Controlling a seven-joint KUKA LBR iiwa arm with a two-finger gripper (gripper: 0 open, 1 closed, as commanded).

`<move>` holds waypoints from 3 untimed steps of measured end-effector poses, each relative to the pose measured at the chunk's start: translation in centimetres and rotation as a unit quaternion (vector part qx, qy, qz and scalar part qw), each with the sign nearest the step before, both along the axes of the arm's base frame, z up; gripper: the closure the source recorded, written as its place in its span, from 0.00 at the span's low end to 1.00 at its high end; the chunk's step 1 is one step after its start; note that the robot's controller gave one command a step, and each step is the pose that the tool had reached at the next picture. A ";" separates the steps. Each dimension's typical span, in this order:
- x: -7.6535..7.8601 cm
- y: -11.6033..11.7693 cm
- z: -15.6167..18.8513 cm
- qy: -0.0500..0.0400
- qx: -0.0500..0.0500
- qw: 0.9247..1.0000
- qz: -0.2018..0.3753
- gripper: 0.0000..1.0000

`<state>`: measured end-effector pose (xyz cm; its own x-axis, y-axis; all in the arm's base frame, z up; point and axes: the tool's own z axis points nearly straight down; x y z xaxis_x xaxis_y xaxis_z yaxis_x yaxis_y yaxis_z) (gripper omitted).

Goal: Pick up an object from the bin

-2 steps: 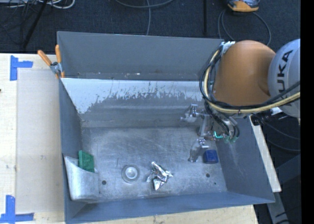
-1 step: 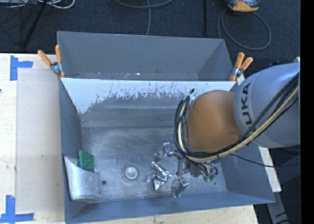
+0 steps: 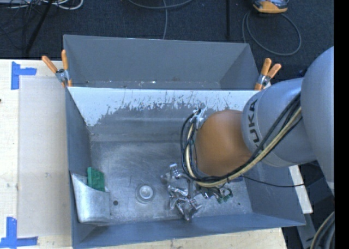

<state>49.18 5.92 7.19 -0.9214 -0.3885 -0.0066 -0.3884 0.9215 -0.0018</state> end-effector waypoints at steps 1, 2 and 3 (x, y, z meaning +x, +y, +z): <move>-0.1 0.0 0.1 0.001 0.000 1.000 -0.001 1.00; -1.4 -6.6 2.2 0.004 -0.002 1.000 0.011 1.00; -1.4 -7.7 -0.1 0.005 0.001 1.000 -0.014 1.00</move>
Offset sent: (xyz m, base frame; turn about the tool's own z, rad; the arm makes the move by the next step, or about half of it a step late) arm 0.0000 0.0000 0.0000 0.0000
